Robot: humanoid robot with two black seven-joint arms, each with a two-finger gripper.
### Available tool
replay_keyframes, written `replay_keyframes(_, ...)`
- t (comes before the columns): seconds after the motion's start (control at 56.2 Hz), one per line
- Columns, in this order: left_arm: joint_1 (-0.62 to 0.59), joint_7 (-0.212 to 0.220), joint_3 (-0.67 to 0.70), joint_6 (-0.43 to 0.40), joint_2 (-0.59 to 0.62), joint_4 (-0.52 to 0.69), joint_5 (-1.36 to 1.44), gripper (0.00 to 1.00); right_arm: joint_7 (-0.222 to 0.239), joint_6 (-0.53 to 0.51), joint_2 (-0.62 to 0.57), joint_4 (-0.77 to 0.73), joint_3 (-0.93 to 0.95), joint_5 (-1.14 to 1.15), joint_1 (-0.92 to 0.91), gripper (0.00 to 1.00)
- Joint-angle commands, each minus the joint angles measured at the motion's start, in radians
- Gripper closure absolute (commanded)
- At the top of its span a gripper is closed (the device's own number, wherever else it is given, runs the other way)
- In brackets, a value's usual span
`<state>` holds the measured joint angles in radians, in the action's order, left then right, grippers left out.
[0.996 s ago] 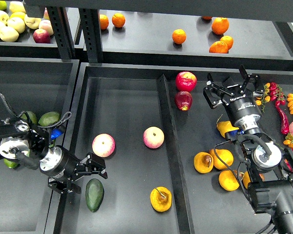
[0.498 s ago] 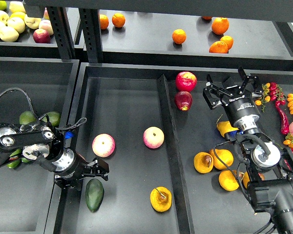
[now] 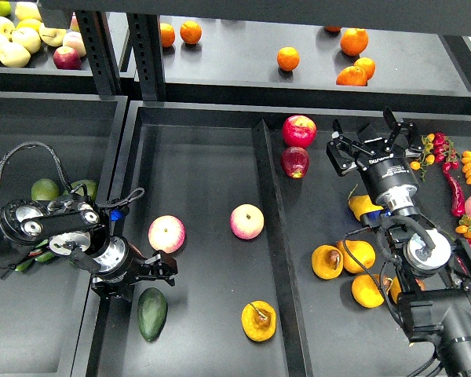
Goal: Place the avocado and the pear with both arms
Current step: 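Close the left gripper on the dark avocado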
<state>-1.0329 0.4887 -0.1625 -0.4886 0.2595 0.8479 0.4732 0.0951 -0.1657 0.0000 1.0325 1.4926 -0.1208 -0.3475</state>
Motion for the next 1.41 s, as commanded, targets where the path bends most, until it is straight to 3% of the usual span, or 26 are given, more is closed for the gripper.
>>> replay_keyframes(0.0,0.002,0.0,-0.005,0.0,0.0,-0.021,-0.001,0.01,0.0,0.0,0.0,0.001,0.0,0.0,-0.004,0.0)
replay_keyframes(0.783,0.042,0.0,-0.02,0.0,-0.098,-0.138,-0.001,0.0,0.0,0.002,0.0,0.001,-0.002,-0.002,-0.005,0.0)
replay_keyframes(1.388,0.06,0.0,-0.022,0.0,-0.141,-0.162,0.005,0.02,0.0,0.0,0.0,0.001,-0.002,-0.002,-0.005,0.0)
